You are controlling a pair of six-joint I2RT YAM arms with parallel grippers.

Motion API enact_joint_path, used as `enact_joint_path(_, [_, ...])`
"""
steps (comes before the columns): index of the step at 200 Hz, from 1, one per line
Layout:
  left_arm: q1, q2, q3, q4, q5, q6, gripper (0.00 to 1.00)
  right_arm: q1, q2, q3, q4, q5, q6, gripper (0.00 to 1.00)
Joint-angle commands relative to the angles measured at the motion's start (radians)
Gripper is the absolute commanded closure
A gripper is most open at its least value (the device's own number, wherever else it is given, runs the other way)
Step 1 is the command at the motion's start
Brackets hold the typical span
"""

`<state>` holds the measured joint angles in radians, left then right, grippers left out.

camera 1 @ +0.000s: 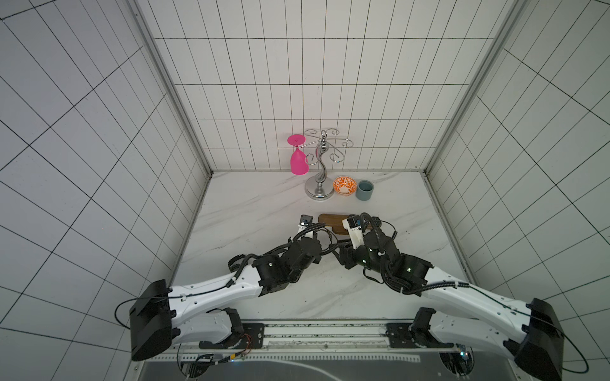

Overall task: Place watch on stand
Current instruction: Pick up the watch at the center of the board.

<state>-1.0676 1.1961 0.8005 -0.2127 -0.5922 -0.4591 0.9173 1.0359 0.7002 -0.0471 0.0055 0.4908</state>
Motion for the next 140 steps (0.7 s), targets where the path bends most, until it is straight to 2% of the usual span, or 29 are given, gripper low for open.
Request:
enact_joint_path(1, [-0.025, 0.01, 0.04, 0.036, -0.038, 0.012, 0.89, 0.006, 0.004, 0.102, 0.02, 0.023, 0.02, 0.59])
enact_joint_path(55, [-0.072, 0.032, 0.049, 0.047, -0.07, 0.02, 0.89, 0.006, 0.016, 0.098, 0.018, 0.056, 0.037, 0.61])
enact_joint_path(106, [-0.077, 0.011, 0.037, 0.062, -0.049, 0.025, 0.87, 0.006, 0.008, 0.09, 0.012, 0.083, 0.036, 0.85])
enact_joint_path(140, [-0.077, -0.025, -0.009, 0.134, 0.011, 0.031, 0.75, 0.006, 0.0, 0.085, 0.007, 0.105, 0.031, 0.96])
